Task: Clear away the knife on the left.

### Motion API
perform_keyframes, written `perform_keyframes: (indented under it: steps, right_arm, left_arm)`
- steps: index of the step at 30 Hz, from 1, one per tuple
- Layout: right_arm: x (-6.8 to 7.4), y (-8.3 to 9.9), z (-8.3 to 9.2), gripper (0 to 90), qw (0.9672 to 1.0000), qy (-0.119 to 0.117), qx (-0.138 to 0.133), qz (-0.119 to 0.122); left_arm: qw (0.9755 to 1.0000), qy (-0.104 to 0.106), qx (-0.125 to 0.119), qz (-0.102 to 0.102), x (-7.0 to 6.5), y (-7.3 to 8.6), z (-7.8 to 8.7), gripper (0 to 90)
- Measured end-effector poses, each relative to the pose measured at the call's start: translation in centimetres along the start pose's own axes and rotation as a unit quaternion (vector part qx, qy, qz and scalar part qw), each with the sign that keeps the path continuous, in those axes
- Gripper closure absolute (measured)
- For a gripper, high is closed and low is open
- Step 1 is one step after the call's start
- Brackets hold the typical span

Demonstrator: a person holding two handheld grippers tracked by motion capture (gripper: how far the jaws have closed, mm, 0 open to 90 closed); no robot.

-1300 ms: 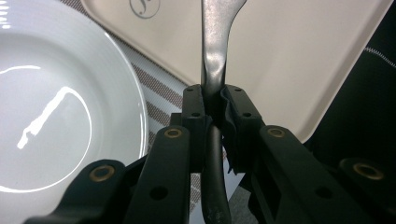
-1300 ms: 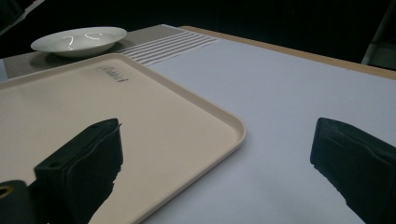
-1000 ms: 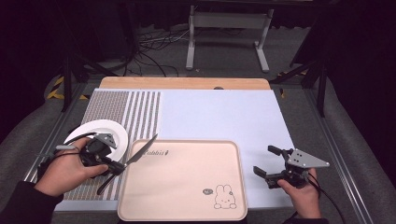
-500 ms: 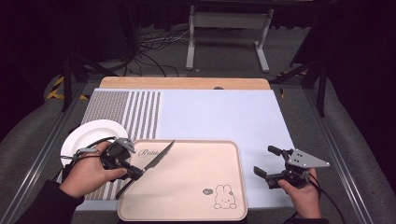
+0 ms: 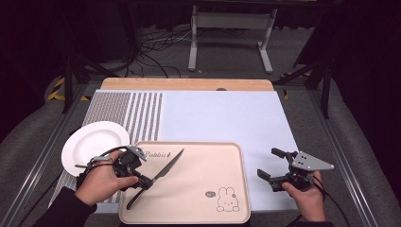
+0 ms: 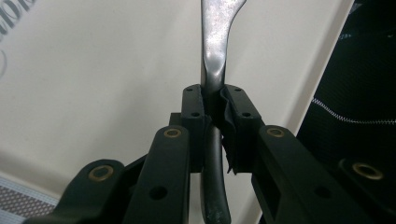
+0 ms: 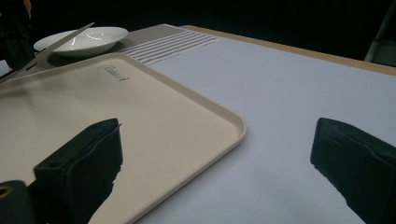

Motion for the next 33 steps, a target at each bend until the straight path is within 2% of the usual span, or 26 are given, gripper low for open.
perform_keyframes:
  steps: [3, 8, 9, 11, 15, 33]
  right_arm:
    - [0.0, 0.0, 0.0, 2.8, 1.0000, 0.000, 0.000, 0.001]
    - [0.0, 0.0, 0.0, 2.8, 1.0000, 0.000, 0.002, 0.001]
    - [0.0, 0.0, 0.0, 2.8, 1.0000, 0.001, 0.002, 0.001]
    - [0.0, 0.1, 0.0, 2.8, 1.0000, 0.001, 0.003, 0.001]
    - [0.0, 0.1, -0.1, 2.8, 1.0000, 0.001, 0.005, 0.002]
    - [0.0, 0.1, 0.0, 2.8, 1.0000, 0.001, 0.004, 0.001]
  left_arm:
    - [0.9998, -0.005, 0.017, 0.009, 0.3, 0.5, -0.4, 80.0]
    - [0.9994, 0.001, 0.021, 0.027, 0.4, 1.0, -0.7, 80.0]
    - [0.9994, 0.000, 0.026, 0.023, 0.5, 1.0, -0.7, 80.0]
    - [0.9991, 0.005, 0.027, 0.032, 0.3, 1.2, -1.0, 80.0]
    - [0.9988, 0.007, 0.032, 0.036, 0.4, 1.6, -1.3, 80.0]
    - [0.9974, 0.010, 0.033, 0.064, 0.8, 2.1, -1.9, 79.8]
Point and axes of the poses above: each handheld gripper's, and its own axes: z roughly backward along the jaws, y roughly out of its underside, x roughly to its left, the point moved 8 cm from there along -z, roughly forward along the jaws, and after that the axes turned 13 degrees about -z, right-handed, at the moved point
